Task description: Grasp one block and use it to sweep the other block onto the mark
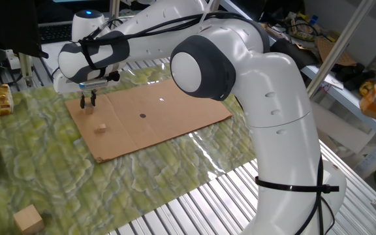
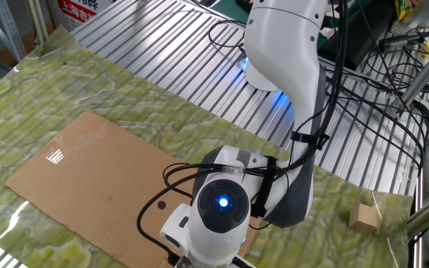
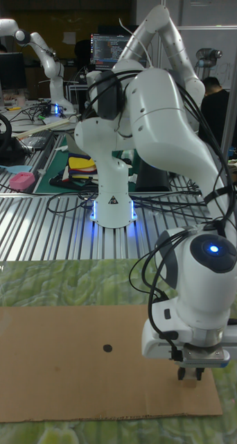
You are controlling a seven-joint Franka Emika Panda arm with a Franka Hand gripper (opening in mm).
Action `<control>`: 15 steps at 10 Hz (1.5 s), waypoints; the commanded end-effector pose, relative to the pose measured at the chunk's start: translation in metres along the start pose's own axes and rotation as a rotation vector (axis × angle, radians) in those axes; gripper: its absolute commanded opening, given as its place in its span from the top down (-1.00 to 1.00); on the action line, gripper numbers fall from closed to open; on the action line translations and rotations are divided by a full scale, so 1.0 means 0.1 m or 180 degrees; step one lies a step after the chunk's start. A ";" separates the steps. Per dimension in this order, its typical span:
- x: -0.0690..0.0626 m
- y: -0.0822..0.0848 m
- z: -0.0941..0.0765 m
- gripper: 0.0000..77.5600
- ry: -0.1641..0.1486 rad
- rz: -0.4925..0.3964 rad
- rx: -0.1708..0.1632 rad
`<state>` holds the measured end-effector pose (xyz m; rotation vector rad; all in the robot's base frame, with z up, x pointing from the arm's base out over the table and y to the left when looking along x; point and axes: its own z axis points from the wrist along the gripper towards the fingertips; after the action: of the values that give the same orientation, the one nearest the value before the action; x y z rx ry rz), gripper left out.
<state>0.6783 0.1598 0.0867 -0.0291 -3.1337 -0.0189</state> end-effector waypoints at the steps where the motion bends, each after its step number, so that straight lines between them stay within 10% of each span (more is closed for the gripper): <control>1: -0.02 0.00 -0.03 0.97 -0.0016 0.0001 -0.0004; 8: 0.11 0.17 -0.22 0.97 0.0150 0.0119 -0.0034; 15: 0.70 0.17 -0.28 0.97 0.0302 0.0285 -0.0200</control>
<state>0.6153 0.1779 0.1132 -0.1432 -3.0468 -0.0691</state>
